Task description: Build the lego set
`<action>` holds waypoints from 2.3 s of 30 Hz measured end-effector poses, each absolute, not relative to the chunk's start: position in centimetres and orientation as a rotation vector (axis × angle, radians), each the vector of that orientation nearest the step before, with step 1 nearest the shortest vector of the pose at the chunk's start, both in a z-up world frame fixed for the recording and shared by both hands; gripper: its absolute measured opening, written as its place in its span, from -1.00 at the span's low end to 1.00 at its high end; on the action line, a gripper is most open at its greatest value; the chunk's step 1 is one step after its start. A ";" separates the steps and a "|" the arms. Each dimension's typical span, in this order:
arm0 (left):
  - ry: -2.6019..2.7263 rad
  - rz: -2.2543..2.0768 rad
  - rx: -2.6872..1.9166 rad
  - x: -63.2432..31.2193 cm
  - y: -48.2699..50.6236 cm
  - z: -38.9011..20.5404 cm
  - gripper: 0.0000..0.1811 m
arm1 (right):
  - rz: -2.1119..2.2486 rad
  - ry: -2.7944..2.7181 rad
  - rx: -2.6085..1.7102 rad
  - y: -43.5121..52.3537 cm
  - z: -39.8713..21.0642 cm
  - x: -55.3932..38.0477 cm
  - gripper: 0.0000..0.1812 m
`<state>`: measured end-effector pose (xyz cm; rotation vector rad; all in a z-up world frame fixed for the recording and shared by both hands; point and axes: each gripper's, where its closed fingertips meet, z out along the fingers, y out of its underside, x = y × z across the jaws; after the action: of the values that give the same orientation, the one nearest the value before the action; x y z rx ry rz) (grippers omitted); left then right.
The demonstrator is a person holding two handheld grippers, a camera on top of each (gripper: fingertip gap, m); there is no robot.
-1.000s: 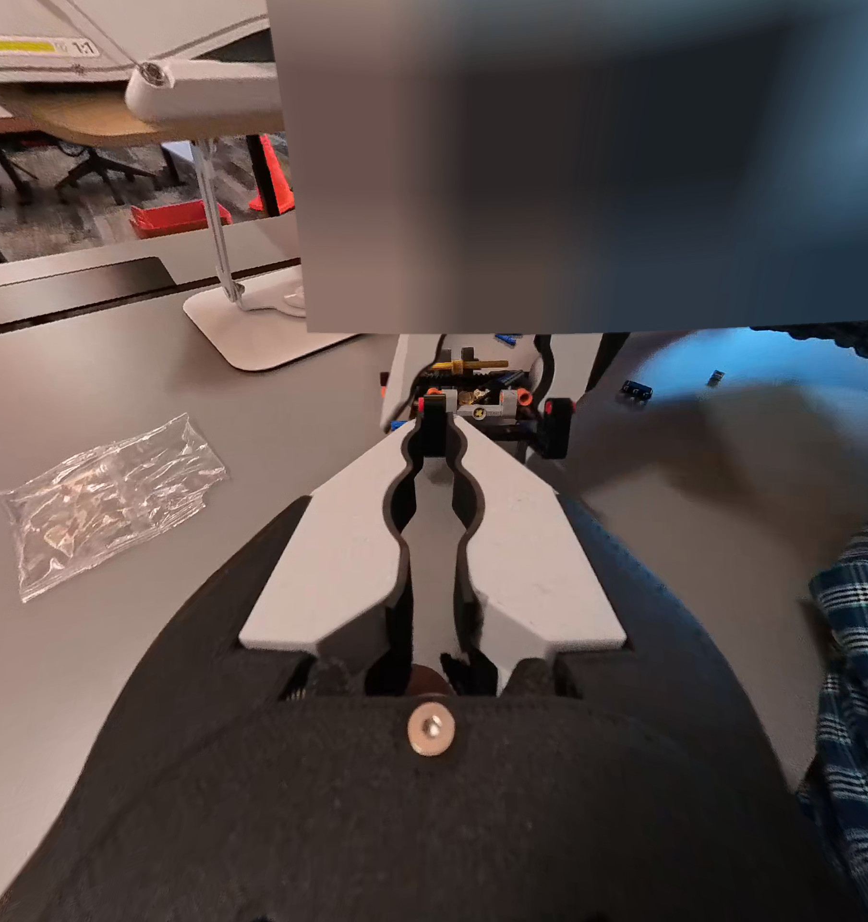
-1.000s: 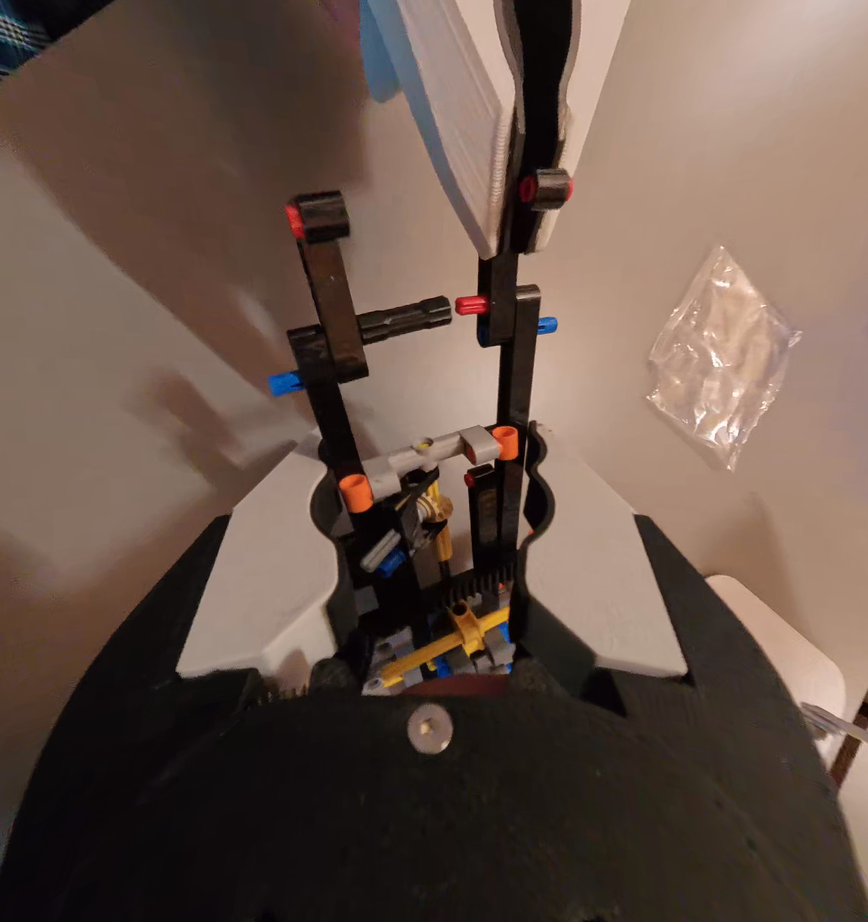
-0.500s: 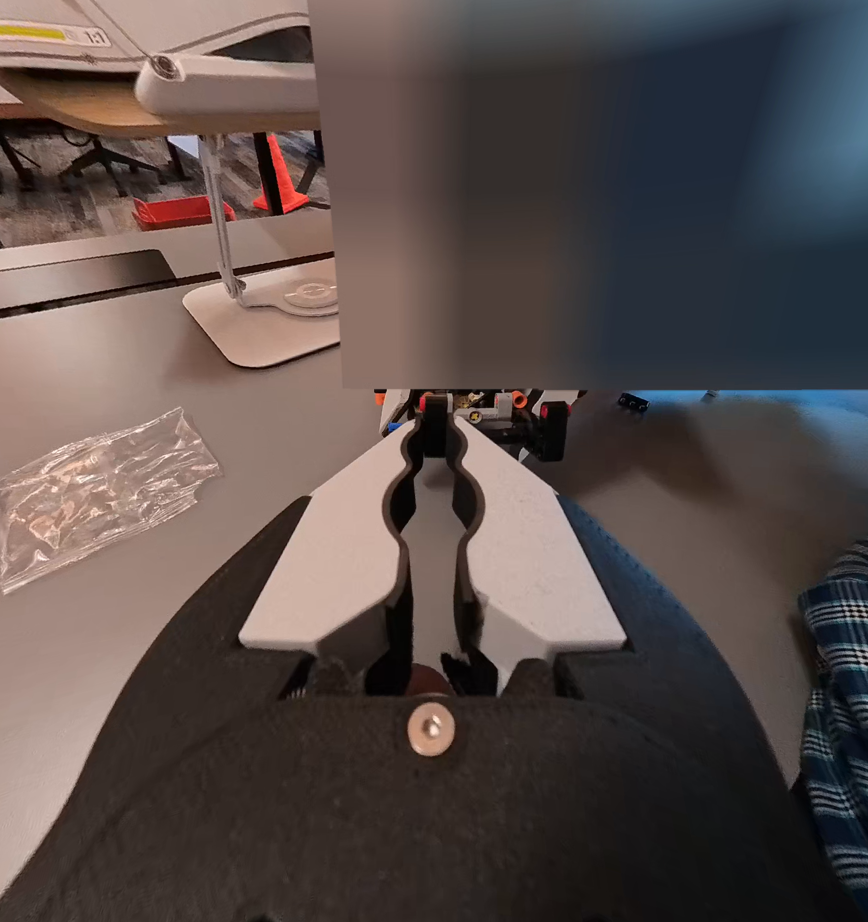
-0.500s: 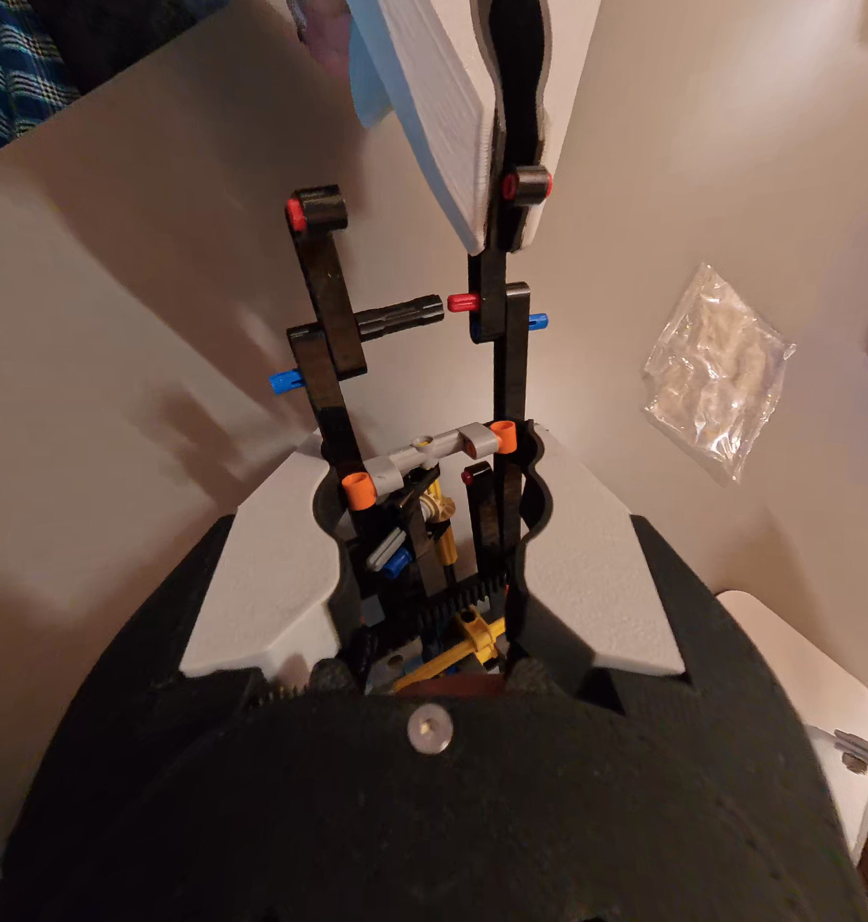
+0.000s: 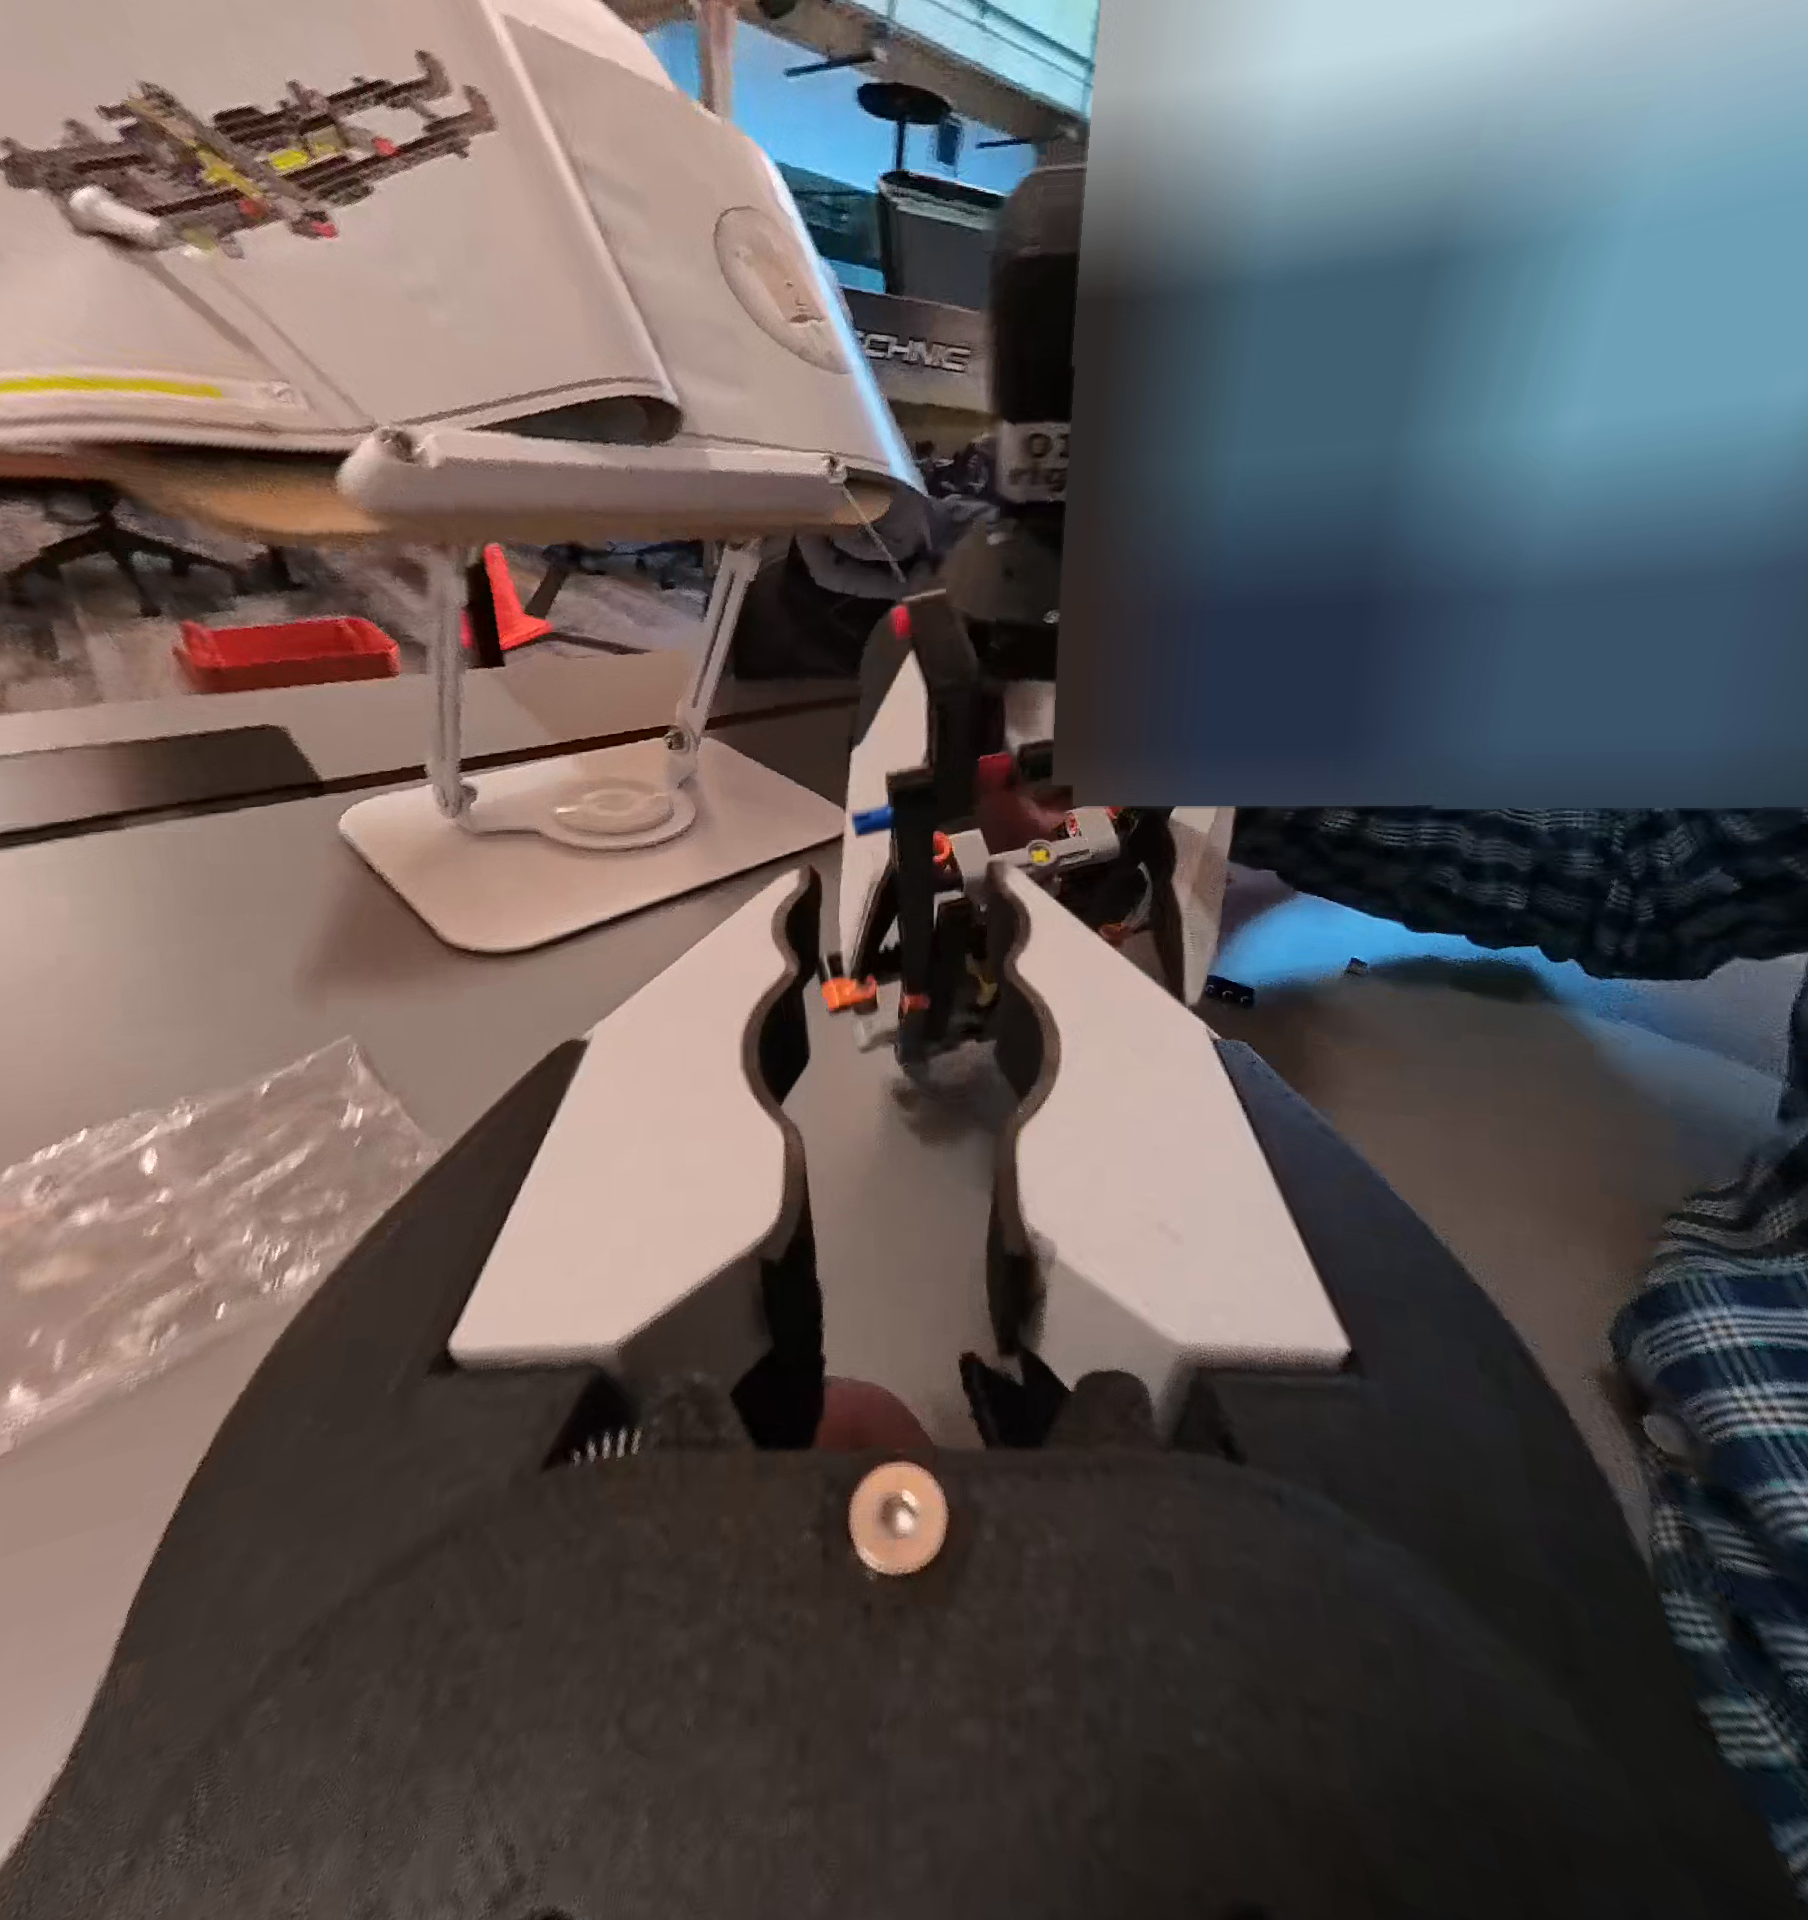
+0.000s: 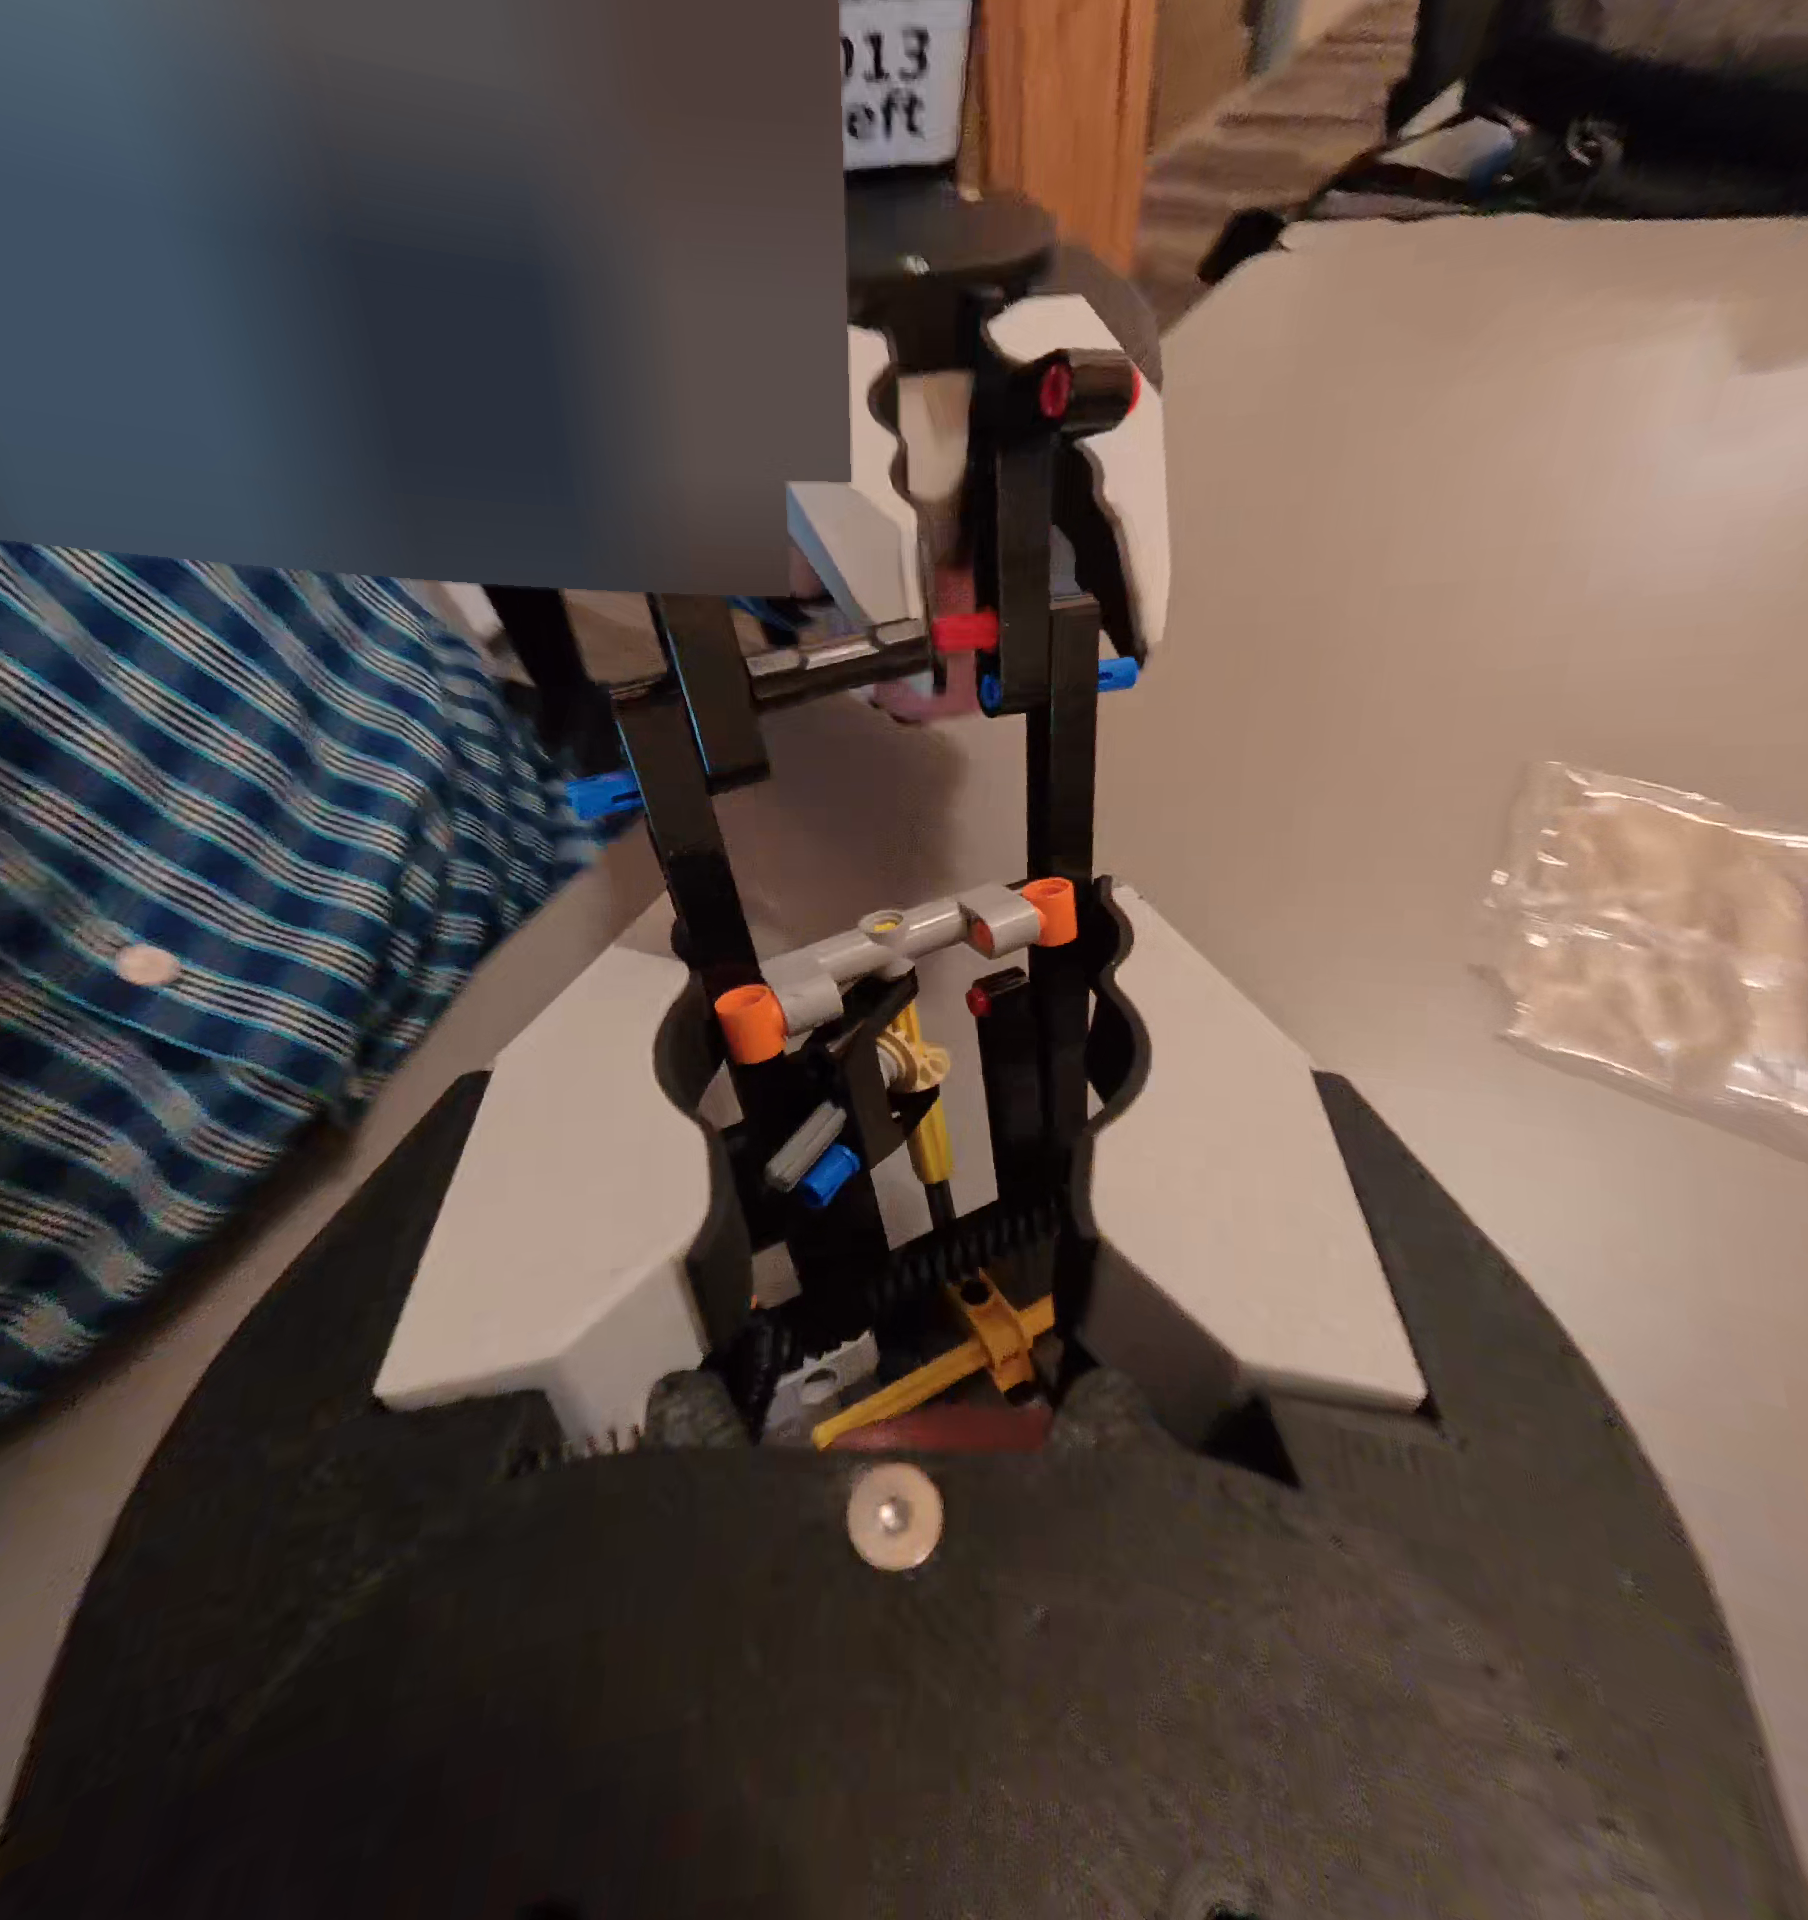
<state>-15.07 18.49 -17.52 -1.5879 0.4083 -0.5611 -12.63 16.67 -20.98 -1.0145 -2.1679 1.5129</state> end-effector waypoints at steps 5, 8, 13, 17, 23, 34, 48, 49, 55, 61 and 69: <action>0.538 -0.619 -1.567 -12.7 20.0 -17.0 -0.75 | 1.862 -2.117 -0.999 15.9 -19.6 -11.6 -0.24; 0.554 -0.691 -1.532 -12.1 20.4 -16.4 -0.82 | 2.004 -2.086 -0.974 15.9 -18.8 -11.1 -0.24; 0.486 -0.728 -1.576 -12.8 21.6 -16.7 -0.86 | 1.935 -1.987 -1.073 17.7 -18.7 -12.0 -0.17; 0.398 -0.729 -1.629 -13.3 22.7 -16.8 -0.87 | 1.571 -1.879 -1.191 21.2 -19.1 -12.3 -0.08; 0.336 -0.764 -1.657 -13.2 23.8 -16.7 -0.88 | 1.235 -1.761 -1.220 23.6 -17.6 -10.9 -0.51; 0.374 -0.703 -1.669 -12.1 24.1 -16.4 -0.89 | 1.143 -1.778 -1.265 23.1 -17.9 -11.5 -0.87; 0.384 -0.702 -1.649 -11.7 24.1 -16.2 -0.91 | 1.131 -1.818 -1.293 23.0 -18.6 -11.5 -0.87; 0.378 -0.716 -1.645 -11.7 24.0 -16.2 -0.91 | 1.131 -1.816 -1.295 22.9 -18.6 -11.5 -0.87; 0.407 -0.714 -1.662 -11.4 24.1 -16.0 -0.92 | 1.105 -1.841 -1.287 22.9 -18.6 -11.4 -0.87; 0.377 -0.744 -1.646 -11.3 24.0 -16.0 -0.94 | 1.105 -1.858 -1.290 22.8 -18.7 -11.5 -0.87; 0.361 -0.763 -1.630 -11.8 23.4 -16.6 -0.87 | 1.164 -1.831 -1.297 22.6 -18.7 -11.7 -0.87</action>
<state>-11.75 23.43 -16.56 -1.6302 0.3610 -0.7631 -11.66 22.59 -18.70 -1.2967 -1.8309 1.1643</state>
